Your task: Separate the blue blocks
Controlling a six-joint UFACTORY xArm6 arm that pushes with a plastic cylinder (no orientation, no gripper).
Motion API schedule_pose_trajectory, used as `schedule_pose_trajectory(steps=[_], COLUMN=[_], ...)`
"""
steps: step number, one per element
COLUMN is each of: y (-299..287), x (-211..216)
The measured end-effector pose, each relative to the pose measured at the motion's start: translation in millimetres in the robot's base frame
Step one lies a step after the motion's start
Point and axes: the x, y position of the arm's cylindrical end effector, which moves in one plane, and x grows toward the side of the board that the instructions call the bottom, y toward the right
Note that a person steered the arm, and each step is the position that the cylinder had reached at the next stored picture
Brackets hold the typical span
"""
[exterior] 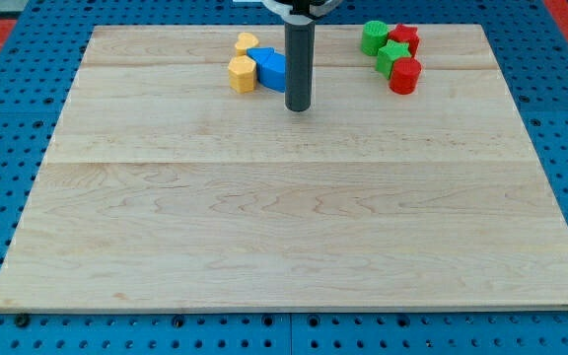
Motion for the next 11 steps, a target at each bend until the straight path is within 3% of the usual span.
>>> schedule_pose_trajectory(steps=[2,4,8,9,11], y=[-2,-29,-38,-63,-44], x=[-4,-43,-75,-50,12])
